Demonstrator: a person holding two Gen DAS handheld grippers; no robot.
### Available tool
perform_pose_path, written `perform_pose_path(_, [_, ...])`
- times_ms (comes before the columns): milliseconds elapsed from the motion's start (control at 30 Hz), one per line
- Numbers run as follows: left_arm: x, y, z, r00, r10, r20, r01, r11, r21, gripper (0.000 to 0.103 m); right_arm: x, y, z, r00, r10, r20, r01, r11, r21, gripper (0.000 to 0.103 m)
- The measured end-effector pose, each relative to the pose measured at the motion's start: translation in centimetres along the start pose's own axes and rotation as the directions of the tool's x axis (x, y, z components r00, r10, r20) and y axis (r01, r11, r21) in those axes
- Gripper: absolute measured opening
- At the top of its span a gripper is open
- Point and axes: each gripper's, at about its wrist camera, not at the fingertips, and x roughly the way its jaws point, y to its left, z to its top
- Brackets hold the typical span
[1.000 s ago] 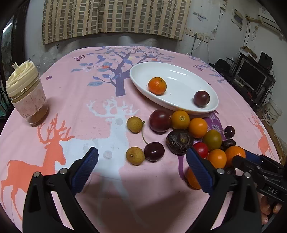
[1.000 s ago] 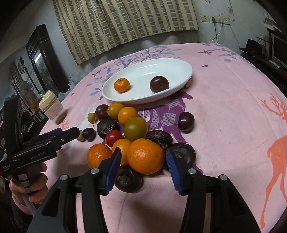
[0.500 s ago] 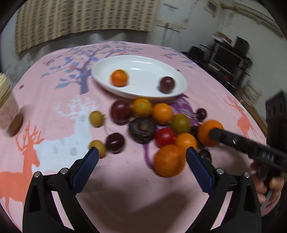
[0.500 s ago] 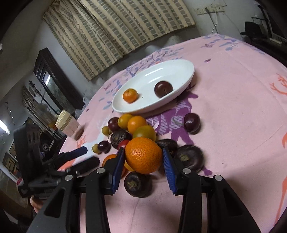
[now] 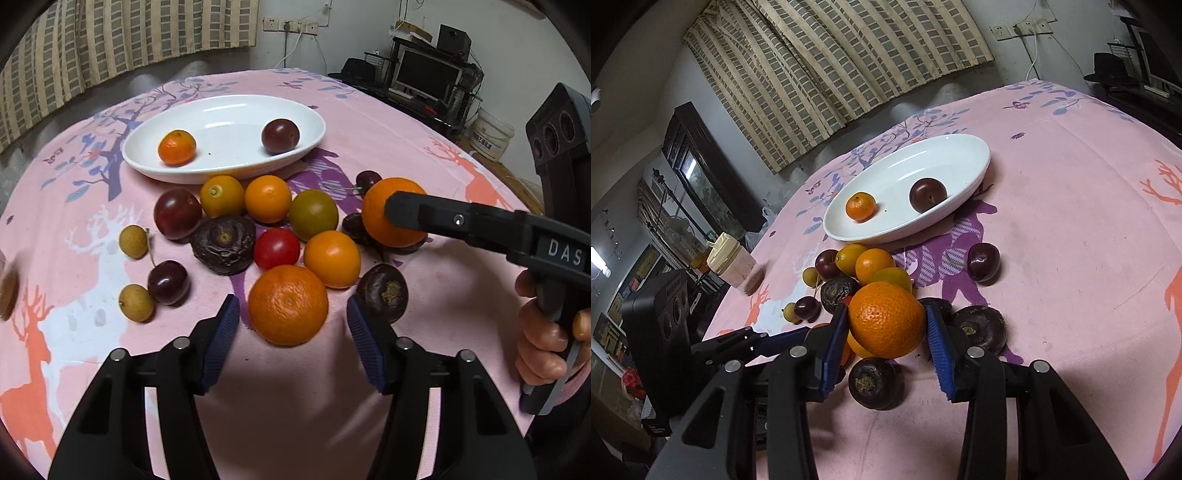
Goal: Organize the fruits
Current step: 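Grasp a large orange with the right tool while the left tool grasps another orange, then lower both oranges onto the white plate and open both tools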
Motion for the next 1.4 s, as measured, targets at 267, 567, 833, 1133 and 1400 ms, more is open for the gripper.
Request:
perform_pose_path(267, [0.5, 0.7, 0.1, 0.999, -0.034, -0.023, 0.033, 0.999, -0.041, 0.043, 0.0, 0.1, 0.0, 1.000, -0.001, -0.003, 0.001, 1.000, 0.000, 0.043])
perform_pose_path(567, [-2.1, 3.8, 4.5, 0.989, -0.079, 0.125, 0.102, 0.977, -0.188, 0.043, -0.7, 2.3, 3.9, 0.998, 0.008, 0.063, -0.002, 0.995, -0.102, 0.043])
perform_pose_path(833, [2.9, 7.1, 12.0, 0.988, 0.122, 0.094, -0.088, 0.948, -0.306, 0.043, 6.1, 0.8, 12.5, 0.982, -0.144, 0.119, 0.156, 0.982, -0.105, 0.043])
perform_pose_path(1133, [6.1, 8.2, 12.6, 0.983, 0.185, 0.006, -0.175, 0.940, -0.292, 0.044, 10.2, -0.8, 13.4, 0.980, -0.193, 0.051, 0.198, 0.974, -0.108, 0.047])
perform_pose_path(1400, [1.8, 6.9, 11.8, 0.947, 0.304, 0.106, -0.267, 0.926, -0.268, 0.091, 7.0, 0.8, 12.0, 0.970, -0.206, 0.133, 0.227, 0.958, -0.176, 0.067])
